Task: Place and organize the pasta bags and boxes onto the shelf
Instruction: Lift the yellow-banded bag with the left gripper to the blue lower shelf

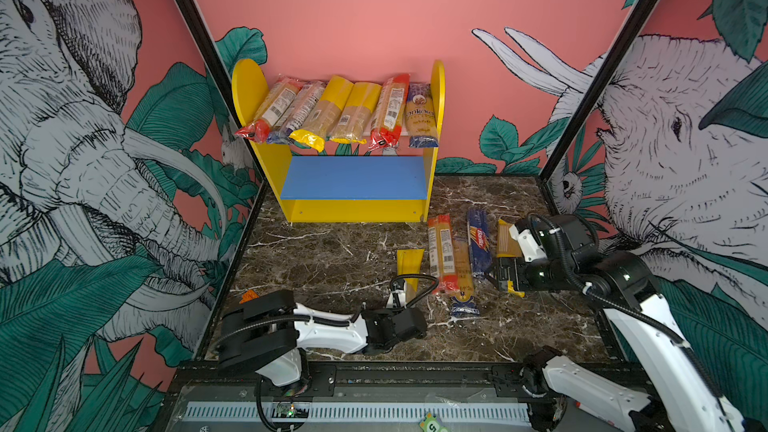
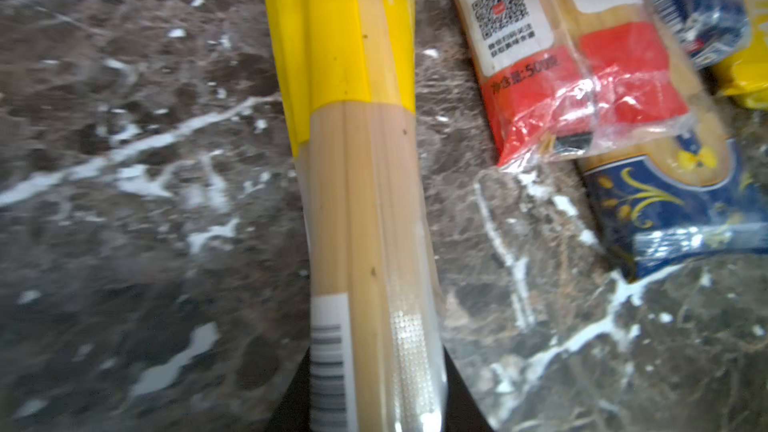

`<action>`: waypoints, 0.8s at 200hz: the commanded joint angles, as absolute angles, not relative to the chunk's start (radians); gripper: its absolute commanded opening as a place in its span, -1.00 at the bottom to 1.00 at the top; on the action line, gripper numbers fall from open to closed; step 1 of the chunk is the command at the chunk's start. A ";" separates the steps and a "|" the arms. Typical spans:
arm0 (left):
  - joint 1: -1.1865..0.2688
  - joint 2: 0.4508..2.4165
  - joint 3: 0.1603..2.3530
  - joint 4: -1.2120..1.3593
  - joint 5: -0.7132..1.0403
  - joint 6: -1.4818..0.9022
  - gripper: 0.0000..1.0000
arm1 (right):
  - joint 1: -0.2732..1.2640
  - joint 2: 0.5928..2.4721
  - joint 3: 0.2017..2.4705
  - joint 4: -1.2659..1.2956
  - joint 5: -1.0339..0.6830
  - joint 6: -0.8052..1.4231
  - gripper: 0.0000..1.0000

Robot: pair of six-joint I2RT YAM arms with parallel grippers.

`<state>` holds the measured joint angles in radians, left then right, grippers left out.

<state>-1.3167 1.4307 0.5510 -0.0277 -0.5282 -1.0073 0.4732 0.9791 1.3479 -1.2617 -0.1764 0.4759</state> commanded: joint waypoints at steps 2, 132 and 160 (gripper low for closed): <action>-1.273 1.287 0.476 -0.112 -0.581 -0.943 -1.00 | 0.477 1.008 1.381 -1.182 -0.209 0.511 0.97; -1.079 0.768 0.706 -0.523 -0.732 -0.538 -1.00 | 0.478 1.227 1.453 -0.952 -0.326 0.519 0.98; -0.936 0.760 0.758 -0.503 -0.651 -0.424 -1.00 | 0.478 1.270 1.481 -0.910 -0.348 0.518 0.97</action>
